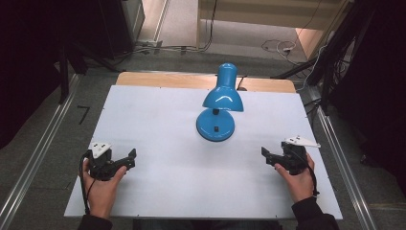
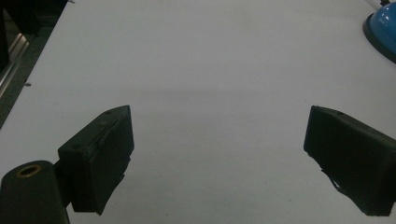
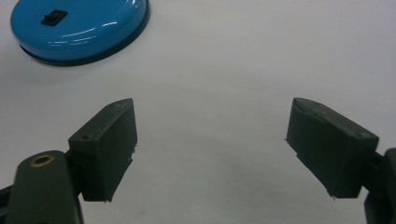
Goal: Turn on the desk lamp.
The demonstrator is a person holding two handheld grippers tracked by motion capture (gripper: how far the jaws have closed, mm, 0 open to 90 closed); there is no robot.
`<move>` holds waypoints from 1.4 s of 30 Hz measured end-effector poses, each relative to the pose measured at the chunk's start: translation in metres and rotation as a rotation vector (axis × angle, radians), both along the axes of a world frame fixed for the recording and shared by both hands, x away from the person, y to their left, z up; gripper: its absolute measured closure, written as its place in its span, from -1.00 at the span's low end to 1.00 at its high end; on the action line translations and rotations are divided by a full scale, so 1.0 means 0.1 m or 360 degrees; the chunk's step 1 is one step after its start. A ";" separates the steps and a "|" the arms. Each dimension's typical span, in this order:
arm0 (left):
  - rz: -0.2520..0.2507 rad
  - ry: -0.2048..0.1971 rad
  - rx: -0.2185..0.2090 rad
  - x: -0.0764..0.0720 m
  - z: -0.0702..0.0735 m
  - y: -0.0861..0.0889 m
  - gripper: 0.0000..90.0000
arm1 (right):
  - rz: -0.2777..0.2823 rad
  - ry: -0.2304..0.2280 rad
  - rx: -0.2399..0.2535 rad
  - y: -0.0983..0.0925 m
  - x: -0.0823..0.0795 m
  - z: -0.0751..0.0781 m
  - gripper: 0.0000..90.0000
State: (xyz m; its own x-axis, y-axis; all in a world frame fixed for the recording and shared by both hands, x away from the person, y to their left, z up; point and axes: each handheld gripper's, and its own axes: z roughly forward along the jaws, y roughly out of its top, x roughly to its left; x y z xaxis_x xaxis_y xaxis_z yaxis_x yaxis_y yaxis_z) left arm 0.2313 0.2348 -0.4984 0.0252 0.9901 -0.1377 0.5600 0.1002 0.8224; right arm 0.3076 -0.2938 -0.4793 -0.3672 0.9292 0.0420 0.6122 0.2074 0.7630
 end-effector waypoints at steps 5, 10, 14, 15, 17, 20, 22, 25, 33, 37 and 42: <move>0.0000 0.0001 -0.0002 0.00 0.00 0.00 -0.81 | 0.0015 0.0003 -0.0004 0.07 0.02 0.00 -0.67; -0.0003 0.0001 -0.0002 0.00 0.00 0.00 -0.81 | 0.0033 0.0011 -0.0005 0.13 0.04 -0.01 -0.67; -0.0002 -0.0001 -0.0001 0.00 0.00 0.00 -0.81 | 0.0048 0.0010 -0.0007 0.17 0.05 -0.01 -0.67; -0.0003 -0.0001 -0.0001 0.00 0.00 0.00 -0.81 | 0.0052 0.0012 -0.0005 0.18 0.06 -0.01 -0.67; -0.0004 0.0000 -0.0001 0.00 0.00 0.00 -0.81 | 0.0058 0.0013 -0.0004 0.20 0.06 0.00 -0.67; -0.0005 0.0000 -0.0001 0.00 0.00 0.00 -0.81 | 0.0069 0.0014 -0.0002 0.24 0.07 0.00 -0.67; -0.0004 -0.0001 -0.0001 0.00 0.00 0.00 -0.81 | 0.0075 0.0007 -0.0004 0.27 0.08 0.01 -0.67; -0.0006 -0.0003 -0.0002 -0.01 0.00 0.00 -0.81 | 0.0092 0.0010 -0.0008 0.31 0.09 0.01 -0.67; -0.0006 -0.0003 -0.0002 -0.01 0.00 0.00 -0.81 | 0.0112 0.0006 -0.0004 0.39 0.11 0.01 -0.67; -0.0006 -0.0005 -0.0001 -0.01 0.00 0.00 -0.81 | 0.0122 0.0007 0.0008 0.43 0.12 0.01 -0.67; -0.0006 -0.0007 -0.0003 -0.01 0.01 0.00 -0.81 | 0.0139 0.0001 0.0010 0.48 0.14 0.02 -0.67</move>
